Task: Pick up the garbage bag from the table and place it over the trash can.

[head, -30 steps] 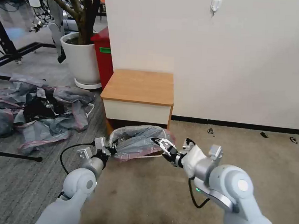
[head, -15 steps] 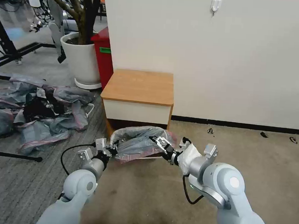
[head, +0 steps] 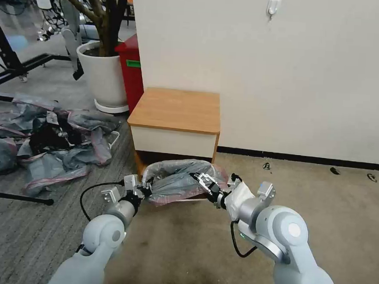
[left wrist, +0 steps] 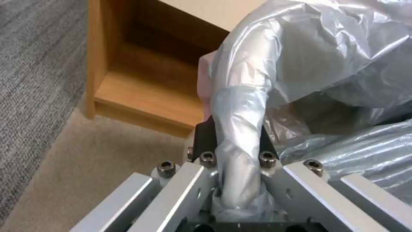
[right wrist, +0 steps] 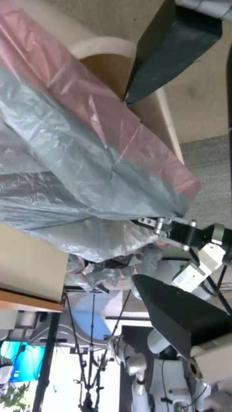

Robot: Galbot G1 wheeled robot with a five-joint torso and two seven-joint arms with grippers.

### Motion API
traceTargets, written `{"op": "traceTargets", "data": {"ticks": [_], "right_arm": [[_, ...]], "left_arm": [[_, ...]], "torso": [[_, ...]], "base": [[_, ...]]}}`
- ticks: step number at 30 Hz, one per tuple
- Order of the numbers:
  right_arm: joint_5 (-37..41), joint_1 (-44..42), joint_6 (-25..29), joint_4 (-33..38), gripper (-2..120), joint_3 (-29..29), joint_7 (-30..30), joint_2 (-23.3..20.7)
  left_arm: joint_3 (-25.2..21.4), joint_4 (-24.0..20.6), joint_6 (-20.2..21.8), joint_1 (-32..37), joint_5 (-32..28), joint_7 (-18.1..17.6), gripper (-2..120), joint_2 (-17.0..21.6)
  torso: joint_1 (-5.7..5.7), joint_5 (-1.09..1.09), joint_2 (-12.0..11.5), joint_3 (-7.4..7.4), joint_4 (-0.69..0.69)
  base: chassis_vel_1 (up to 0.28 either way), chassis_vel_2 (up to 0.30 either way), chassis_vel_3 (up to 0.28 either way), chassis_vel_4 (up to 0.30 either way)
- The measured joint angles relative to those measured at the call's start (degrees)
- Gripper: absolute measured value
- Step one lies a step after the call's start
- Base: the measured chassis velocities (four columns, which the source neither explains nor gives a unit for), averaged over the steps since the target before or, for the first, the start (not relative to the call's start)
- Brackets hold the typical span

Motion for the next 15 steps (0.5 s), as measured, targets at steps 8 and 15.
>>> {"op": "traceTargets", "data": {"ticks": [8,15], "right_arm": [[-1.7,-0.1,-0.1,-0.5,100,-0.9,-0.2,-0.1],[-2.6,0.0,0.7,-1.2,100,-1.4,-1.2,0.1]], "left_arm": [[0.0,-0.3,0.0,0.0,0.0,0.0,3,-0.1],[0.1,-0.7,0.1,0.3,0.0,-0.1,3,-0.2]], "torso": [[0.0,0.0,0.0,0.0,0.0],[0.0,0.0,0.0,0.0,0.0]], "base": [[0.0,0.0,0.0,0.0],[0.0,0.0,0.0,0.0]]}}
